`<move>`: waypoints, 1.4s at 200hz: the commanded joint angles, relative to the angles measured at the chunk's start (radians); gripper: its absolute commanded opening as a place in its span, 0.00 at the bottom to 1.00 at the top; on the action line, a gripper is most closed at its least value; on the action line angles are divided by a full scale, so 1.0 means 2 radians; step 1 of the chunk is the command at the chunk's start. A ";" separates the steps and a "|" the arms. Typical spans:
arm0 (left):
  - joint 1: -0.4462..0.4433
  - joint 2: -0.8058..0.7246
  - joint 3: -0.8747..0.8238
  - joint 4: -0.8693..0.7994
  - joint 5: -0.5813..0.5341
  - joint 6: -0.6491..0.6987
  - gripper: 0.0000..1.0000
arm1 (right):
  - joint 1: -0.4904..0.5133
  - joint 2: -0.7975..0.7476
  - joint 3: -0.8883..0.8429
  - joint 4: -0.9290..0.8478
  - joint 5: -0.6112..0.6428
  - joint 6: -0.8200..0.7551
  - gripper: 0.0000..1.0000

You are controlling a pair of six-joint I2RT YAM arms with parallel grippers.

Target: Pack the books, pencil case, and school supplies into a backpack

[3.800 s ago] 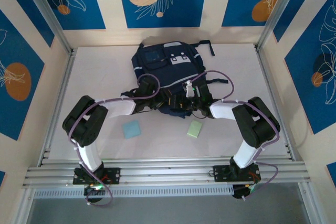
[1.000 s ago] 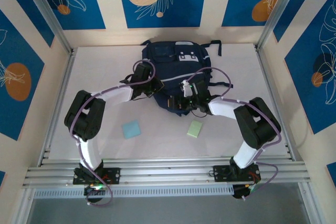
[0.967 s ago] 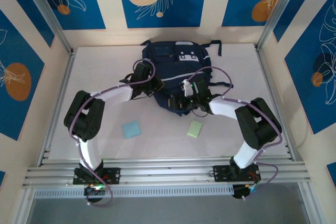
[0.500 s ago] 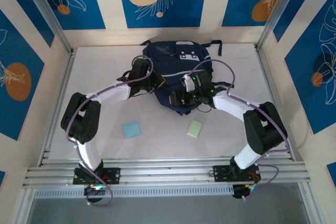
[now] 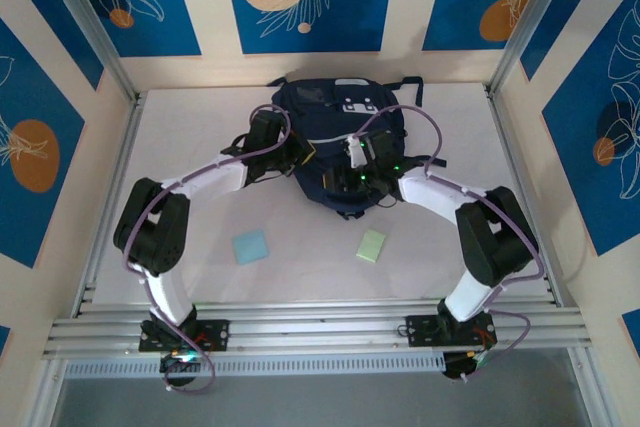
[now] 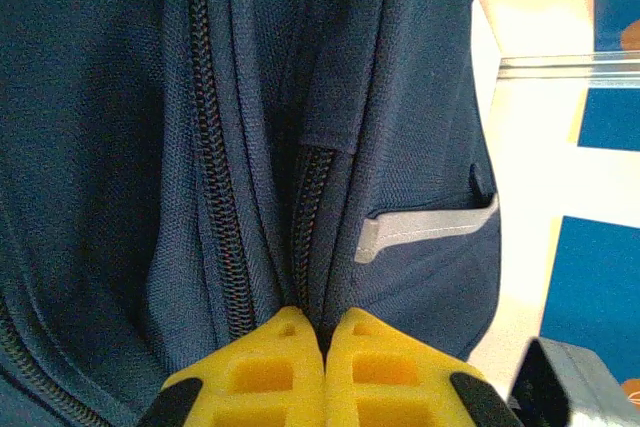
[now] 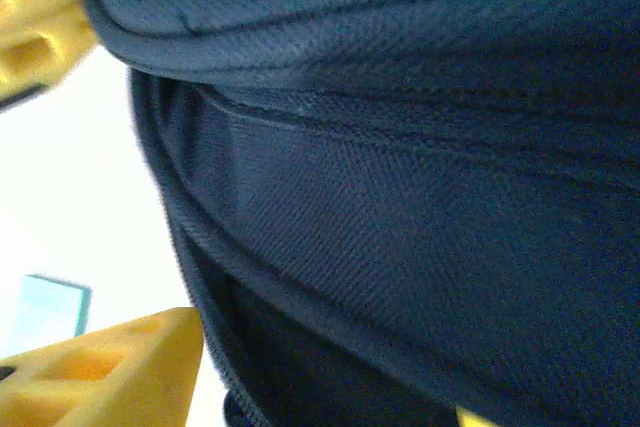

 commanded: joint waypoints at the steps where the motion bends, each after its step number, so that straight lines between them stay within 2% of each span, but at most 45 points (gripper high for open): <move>1: 0.001 -0.043 0.002 0.071 0.023 -0.006 0.00 | 0.019 0.026 0.023 0.005 0.044 -0.026 0.58; 44: 0.001 -0.053 -0.002 0.070 0.022 -0.003 0.00 | 0.028 0.041 0.020 0.017 0.074 -0.015 0.30; 74: 0.003 -0.056 -0.011 0.064 0.010 0.009 0.00 | 0.020 0.021 0.008 0.026 0.047 -0.008 0.14; 90: 0.005 -0.055 -0.019 0.064 0.004 0.014 0.00 | 0.010 0.010 0.002 0.022 0.021 -0.002 0.00; 116: 0.011 -0.053 -0.028 0.060 -0.009 0.025 0.00 | -0.008 -0.009 -0.007 -0.001 -0.034 0.000 0.00; 144: 0.022 -0.052 -0.030 0.052 -0.016 0.041 0.00 | -0.016 -0.018 -0.005 -0.075 -0.027 -0.029 0.00; 196: 0.030 -0.049 -0.025 0.037 -0.015 0.059 0.00 | -0.045 -0.009 0.025 -0.220 0.043 -0.063 0.00; 250: 0.044 -0.055 -0.032 0.023 0.002 0.074 0.00 | -0.111 0.016 0.076 -0.272 0.175 -0.073 0.00; 264: 0.056 -0.057 -0.034 0.017 0.007 0.081 0.00 | -0.116 0.018 0.083 -0.270 0.161 -0.082 0.00; 280: 0.070 -0.056 -0.029 0.005 0.009 0.097 0.00 | -0.106 0.011 0.079 -0.254 0.107 -0.088 0.00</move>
